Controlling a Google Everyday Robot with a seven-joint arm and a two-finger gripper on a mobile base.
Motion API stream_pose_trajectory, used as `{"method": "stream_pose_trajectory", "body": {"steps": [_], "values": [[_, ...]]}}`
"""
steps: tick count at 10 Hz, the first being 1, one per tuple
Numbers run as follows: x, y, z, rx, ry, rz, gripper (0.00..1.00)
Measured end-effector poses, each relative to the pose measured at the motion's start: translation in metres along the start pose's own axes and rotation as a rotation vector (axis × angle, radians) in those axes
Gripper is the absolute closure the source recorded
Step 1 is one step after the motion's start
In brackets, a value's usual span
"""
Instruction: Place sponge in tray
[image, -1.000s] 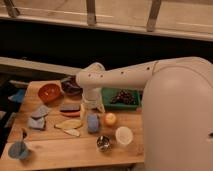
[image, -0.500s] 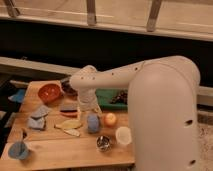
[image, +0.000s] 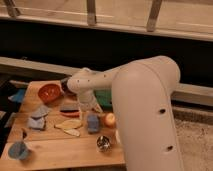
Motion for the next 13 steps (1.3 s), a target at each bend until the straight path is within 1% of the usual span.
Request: {"method": "stream_pose_trajectory", "body": {"steps": [1, 3, 4, 6, 9, 10, 11, 12, 13], "values": [[-0.001, -0.007, 0.007, 0.006, 0.003, 0.015, 0.28], [-0.003, -0.005, 0.021, 0.009, 0.004, 0.025, 0.28], [-0.003, -0.006, 0.024, 0.012, 0.006, 0.035, 0.28], [-0.001, -0.007, 0.031, 0.007, 0.013, 0.052, 0.28], [0.001, -0.003, 0.043, -0.009, 0.037, 0.068, 0.29], [0.003, -0.004, 0.047, -0.016, 0.044, 0.074, 0.35], [0.004, -0.005, 0.05, -0.022, 0.047, 0.075, 0.46], [0.005, -0.003, 0.051, -0.027, 0.046, 0.072, 0.55], [0.006, -0.003, 0.051, -0.033, 0.045, 0.074, 0.67]]}}
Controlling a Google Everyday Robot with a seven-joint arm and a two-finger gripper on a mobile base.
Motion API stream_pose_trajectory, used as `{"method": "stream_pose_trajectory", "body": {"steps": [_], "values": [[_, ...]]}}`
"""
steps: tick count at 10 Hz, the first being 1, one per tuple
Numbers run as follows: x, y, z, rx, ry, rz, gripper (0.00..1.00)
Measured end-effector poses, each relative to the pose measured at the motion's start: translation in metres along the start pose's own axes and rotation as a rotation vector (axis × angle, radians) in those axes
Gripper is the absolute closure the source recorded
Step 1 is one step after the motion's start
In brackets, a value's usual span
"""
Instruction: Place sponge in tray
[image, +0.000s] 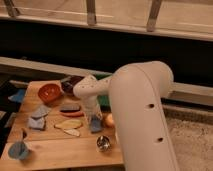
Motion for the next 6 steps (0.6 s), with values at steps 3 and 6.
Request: {"method": "stream_pose_trajectory", "body": {"steps": [3, 6], "values": [[0.003, -0.004, -0.003, -0.017, -0.015, 0.019, 0.94], [0.007, -0.018, -0.04, -0.008, -0.073, 0.047, 1.0]]}}
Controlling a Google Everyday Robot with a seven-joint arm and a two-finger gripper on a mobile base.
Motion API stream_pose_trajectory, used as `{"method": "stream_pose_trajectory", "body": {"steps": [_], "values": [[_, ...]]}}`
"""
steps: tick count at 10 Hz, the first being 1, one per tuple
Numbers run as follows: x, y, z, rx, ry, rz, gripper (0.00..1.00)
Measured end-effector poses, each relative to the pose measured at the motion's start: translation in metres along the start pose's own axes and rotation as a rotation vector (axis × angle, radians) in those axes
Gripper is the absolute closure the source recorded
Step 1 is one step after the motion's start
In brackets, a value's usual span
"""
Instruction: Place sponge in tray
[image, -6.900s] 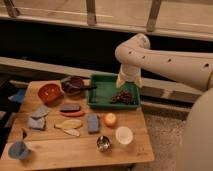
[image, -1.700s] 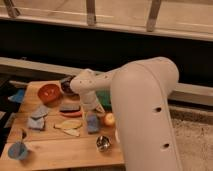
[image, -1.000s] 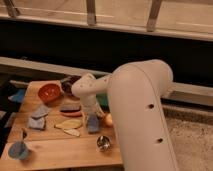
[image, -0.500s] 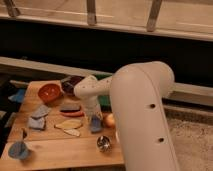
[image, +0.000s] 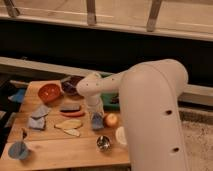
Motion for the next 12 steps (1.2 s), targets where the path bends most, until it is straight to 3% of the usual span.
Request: {"method": "stream_pose_trajectory", "body": {"steps": [3, 5, 7, 9, 12], "values": [[-0.008, -0.034, -0.055, 0.016, -0.079, 0.054, 1.0], [-0.028, -0.066, -0.086, 0.035, -0.142, 0.089, 1.0], [-0.051, -0.091, -0.11, 0.029, -0.199, 0.112, 1.0], [-0.084, -0.112, -0.135, -0.036, -0.264, 0.129, 1.0], [-0.113, -0.129, -0.149, -0.141, -0.308, 0.137, 1.0]]}}
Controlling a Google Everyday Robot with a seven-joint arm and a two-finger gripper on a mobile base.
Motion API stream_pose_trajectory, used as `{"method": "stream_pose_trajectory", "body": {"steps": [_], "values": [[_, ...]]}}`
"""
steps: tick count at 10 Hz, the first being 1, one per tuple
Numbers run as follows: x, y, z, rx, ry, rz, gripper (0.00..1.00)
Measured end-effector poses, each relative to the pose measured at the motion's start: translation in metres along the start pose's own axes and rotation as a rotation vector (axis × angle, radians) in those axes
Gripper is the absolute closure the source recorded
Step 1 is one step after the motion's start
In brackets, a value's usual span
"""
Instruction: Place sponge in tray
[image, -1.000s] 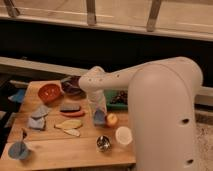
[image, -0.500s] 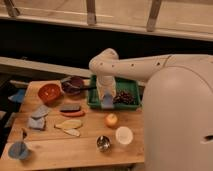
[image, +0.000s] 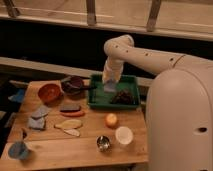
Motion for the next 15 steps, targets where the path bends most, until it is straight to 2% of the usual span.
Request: {"method": "stream_pose_trajectory", "body": {"steps": [4, 6, 8, 10, 12, 15], "values": [[-0.001, 0.001, 0.001, 0.0, 0.0, 0.003, 1.0], [0.002, -0.011, 0.012, 0.013, -0.023, 0.05, 1.0], [0.004, -0.017, 0.026, 0.009, -0.04, 0.069, 1.0], [-0.002, 0.004, 0.043, -0.027, -0.044, 0.063, 1.0], [-0.004, 0.02, 0.062, -0.045, -0.03, 0.059, 1.0], [0.006, 0.025, 0.088, -0.036, 0.021, 0.063, 0.79]]}}
